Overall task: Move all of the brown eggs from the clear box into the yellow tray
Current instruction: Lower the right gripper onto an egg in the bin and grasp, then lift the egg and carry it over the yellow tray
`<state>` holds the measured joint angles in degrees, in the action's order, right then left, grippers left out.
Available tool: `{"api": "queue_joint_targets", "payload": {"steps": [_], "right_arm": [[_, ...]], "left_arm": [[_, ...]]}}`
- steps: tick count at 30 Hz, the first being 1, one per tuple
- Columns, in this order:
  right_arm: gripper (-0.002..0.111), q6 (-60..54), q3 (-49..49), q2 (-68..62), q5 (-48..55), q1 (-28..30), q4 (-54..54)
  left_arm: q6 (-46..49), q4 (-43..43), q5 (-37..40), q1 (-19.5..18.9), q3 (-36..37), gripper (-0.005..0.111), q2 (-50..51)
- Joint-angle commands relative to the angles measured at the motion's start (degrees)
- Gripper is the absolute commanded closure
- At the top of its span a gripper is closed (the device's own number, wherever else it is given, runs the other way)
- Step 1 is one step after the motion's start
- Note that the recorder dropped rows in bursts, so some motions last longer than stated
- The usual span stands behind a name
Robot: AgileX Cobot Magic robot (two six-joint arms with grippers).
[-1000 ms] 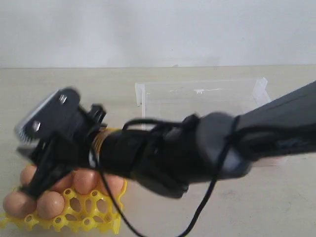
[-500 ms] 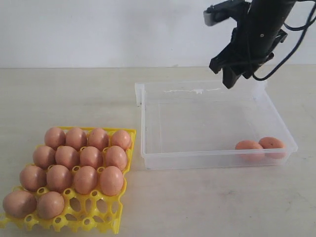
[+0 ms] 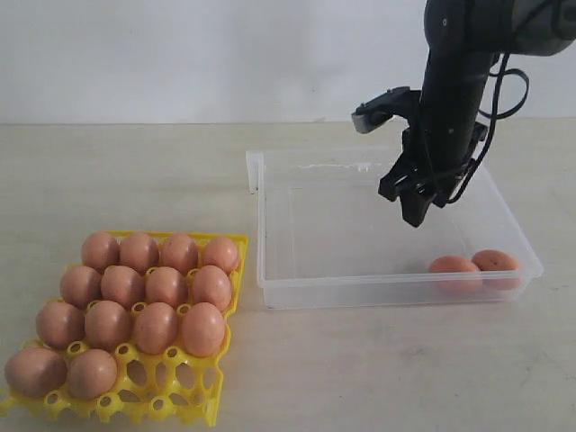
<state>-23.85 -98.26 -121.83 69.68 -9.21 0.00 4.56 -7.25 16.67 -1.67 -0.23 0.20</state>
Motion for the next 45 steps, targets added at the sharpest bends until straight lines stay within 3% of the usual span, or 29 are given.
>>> {"api": "queue_joint_targets", "payload": {"steps": [1,25,33,36,39,45], "right_arm": [[0.064,-0.3,0.1,-1.5,0.3,0.0,0.0],[0.064,-5.5,17.2,4.0,0.3,0.0,1.0],[0.064,-5.2,18.3,4.0,-1.4,0.0,0.5],[0.081,-5.2,18.3,4.0,-1.5,0.0,0.5],[0.109,-5.2,18.3,4.0,-2.2,0.0,0.5],[0.109,0.7,18.3,5.4,-9.8,0.0,5.3]], "left_arm": [[0.0,0.3,-0.3,0.3,0.2,0.103,-0.2],[0.0,0.3,-0.3,0.3,0.2,0.103,-0.2],[0.0,0.3,-0.3,0.3,0.2,0.103,-0.2],[0.0,0.3,-0.3,0.3,0.2,0.103,-0.2],[0.0,0.3,-0.3,0.3,0.2,0.103,-0.2],[0.0,0.3,-0.3,0.3,0.2,0.103,-0.2]]}}
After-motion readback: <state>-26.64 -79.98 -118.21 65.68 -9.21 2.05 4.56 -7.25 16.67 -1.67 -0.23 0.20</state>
